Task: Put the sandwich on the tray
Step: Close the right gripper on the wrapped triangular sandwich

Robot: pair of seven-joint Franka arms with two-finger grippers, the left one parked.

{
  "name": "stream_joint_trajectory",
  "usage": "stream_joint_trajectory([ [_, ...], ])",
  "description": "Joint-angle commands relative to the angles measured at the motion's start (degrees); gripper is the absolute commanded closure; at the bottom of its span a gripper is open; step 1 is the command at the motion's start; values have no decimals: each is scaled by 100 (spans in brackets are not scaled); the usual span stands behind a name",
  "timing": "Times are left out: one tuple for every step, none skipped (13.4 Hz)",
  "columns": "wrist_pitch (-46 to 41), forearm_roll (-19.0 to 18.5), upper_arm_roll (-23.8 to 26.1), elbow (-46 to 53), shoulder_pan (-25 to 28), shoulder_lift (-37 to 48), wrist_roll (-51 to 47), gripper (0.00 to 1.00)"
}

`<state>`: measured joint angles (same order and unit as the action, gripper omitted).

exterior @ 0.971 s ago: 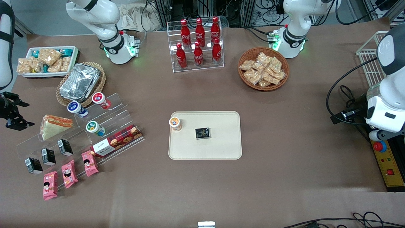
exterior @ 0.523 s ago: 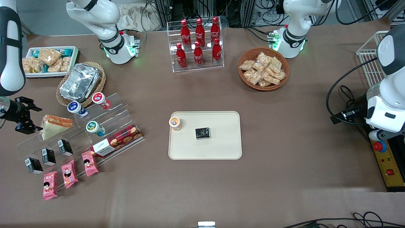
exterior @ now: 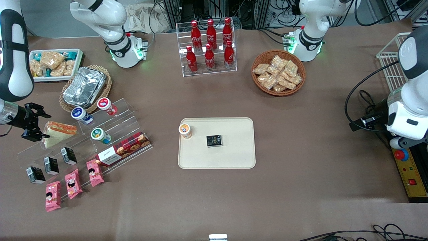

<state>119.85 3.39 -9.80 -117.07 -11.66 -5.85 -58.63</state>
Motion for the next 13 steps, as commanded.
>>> stream_joint_trajectory([
  [275, 92, 30, -210, 6, 102, -131, 2],
  [345, 101, 30, -263, 6, 101, -131, 2],
  [476, 109, 30, -359, 6, 93, -131, 2],
  [591, 109, 30, -439, 14, 93, -131, 2],
  [644, 109, 30, -465, 14, 93, -131, 3],
  [645, 109, 30, -474, 14, 84, -131, 5],
  [662, 109, 30, -474, 14, 75, -122, 14],
  [671, 109, 30, -474, 14, 75, -122, 29],
  [706, 101, 30, -474, 14, 66, -122, 37],
  [724, 101, 39, -466, 23, 49, -114, 40],
  [741, 101, 39, -457, 23, 40, -96, 44],
  [794, 101, 48, -457, 23, 40, -35, 55],
  [803, 92, 57, -440, 23, 40, -26, 65],
])
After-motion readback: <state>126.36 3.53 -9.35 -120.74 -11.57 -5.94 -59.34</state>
